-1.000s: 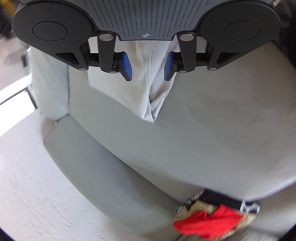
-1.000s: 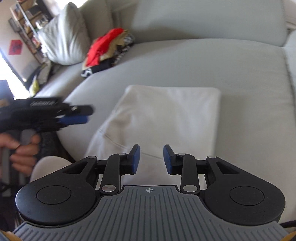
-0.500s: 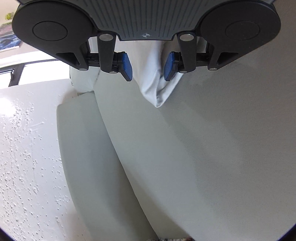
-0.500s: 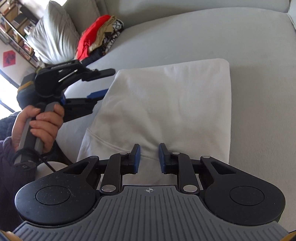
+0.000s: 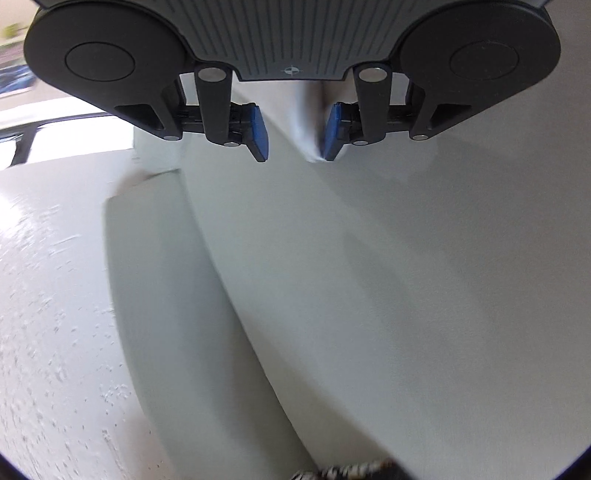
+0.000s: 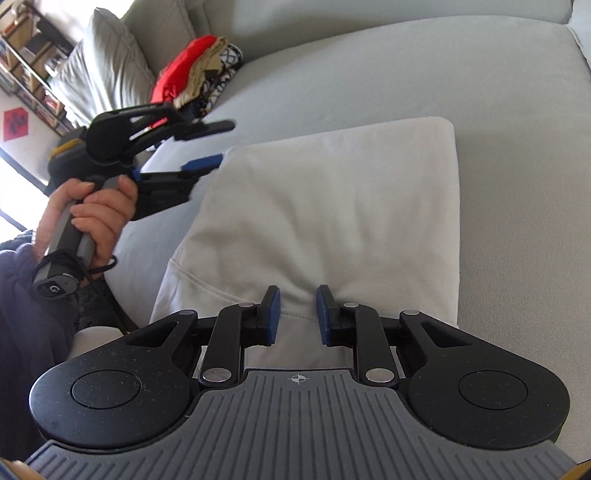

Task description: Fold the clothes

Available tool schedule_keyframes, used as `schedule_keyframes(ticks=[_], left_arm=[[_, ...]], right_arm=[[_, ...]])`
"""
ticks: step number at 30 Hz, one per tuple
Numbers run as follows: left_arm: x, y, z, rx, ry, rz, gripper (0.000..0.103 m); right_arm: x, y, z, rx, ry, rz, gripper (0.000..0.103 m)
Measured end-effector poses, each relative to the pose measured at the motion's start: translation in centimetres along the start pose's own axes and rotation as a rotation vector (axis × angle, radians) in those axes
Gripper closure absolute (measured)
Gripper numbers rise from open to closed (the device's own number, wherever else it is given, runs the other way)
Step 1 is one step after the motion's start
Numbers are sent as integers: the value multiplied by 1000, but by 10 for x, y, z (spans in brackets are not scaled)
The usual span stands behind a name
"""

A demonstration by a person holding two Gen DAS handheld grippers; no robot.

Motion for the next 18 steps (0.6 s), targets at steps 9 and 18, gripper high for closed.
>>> schedule_keyframes(ticks=[9,18], left_arm=[[52,38,-51,21,-181,321,67],[112,142,-23,-75,-197,614,93]], right_arm=[[5,-3,-19,40,-35,61,73],[36,-42,-32,221,-52,145,94]])
Point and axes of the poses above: each gripper's, at about its wrist camera, not at the fingertips, and z roughly the way its jaws point, x to its right, y to its underside, the point moved 2 cm from there along z, roughly the way its jaws point, and after that the axes turned 6 degrees about z, right-handed, at the moved point
